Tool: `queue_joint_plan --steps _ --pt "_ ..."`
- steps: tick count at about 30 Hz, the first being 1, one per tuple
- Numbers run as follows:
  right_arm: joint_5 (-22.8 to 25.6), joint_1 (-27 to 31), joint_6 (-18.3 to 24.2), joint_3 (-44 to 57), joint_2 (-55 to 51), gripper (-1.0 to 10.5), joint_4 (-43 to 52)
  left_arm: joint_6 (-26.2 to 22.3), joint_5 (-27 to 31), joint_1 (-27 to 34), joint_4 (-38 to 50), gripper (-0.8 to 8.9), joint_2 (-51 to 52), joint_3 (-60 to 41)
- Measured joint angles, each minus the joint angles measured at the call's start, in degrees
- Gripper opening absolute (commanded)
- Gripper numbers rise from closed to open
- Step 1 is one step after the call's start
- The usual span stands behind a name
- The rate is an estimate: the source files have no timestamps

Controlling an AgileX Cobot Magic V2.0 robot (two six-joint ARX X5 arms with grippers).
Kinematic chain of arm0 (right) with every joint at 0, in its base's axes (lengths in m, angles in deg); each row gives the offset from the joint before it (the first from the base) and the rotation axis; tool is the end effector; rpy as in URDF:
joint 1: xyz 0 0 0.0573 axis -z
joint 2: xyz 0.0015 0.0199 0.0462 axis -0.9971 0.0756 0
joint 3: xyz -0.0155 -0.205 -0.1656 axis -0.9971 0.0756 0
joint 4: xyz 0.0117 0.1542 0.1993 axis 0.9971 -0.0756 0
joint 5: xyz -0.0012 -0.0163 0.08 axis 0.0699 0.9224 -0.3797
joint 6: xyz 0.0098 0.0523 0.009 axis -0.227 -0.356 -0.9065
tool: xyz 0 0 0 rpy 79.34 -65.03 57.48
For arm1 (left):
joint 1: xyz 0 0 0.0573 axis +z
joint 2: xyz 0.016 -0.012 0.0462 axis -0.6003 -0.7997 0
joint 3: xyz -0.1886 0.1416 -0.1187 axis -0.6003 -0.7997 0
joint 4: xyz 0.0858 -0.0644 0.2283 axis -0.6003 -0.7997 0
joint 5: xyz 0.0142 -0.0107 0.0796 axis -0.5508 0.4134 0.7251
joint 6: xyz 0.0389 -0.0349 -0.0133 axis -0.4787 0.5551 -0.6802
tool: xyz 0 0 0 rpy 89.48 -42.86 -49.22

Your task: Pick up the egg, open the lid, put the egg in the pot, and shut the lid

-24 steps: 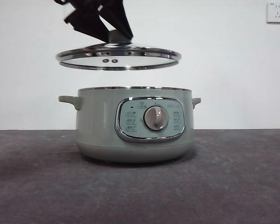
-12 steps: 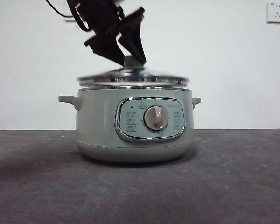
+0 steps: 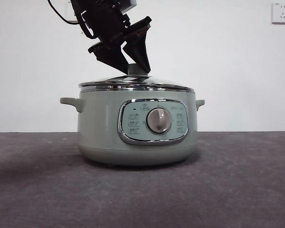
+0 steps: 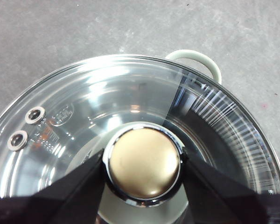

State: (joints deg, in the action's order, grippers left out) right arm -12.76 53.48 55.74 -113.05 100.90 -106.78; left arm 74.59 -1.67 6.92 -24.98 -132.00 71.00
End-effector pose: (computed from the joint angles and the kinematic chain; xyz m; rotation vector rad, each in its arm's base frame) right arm 0.0774 0.0493 0.5202 -0.1656 0.4483 0.5822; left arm 0.3544 -0.2106 0.3101 0.2294 0.7076 -0.7182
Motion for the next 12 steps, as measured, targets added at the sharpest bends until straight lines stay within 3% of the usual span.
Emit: queue_joint_plan --steps 12 --pt "0.0 0.0 0.0 0.0 0.0 4.7 0.0 0.0 -0.4 0.0 1.2 -0.08 -0.9 0.4"
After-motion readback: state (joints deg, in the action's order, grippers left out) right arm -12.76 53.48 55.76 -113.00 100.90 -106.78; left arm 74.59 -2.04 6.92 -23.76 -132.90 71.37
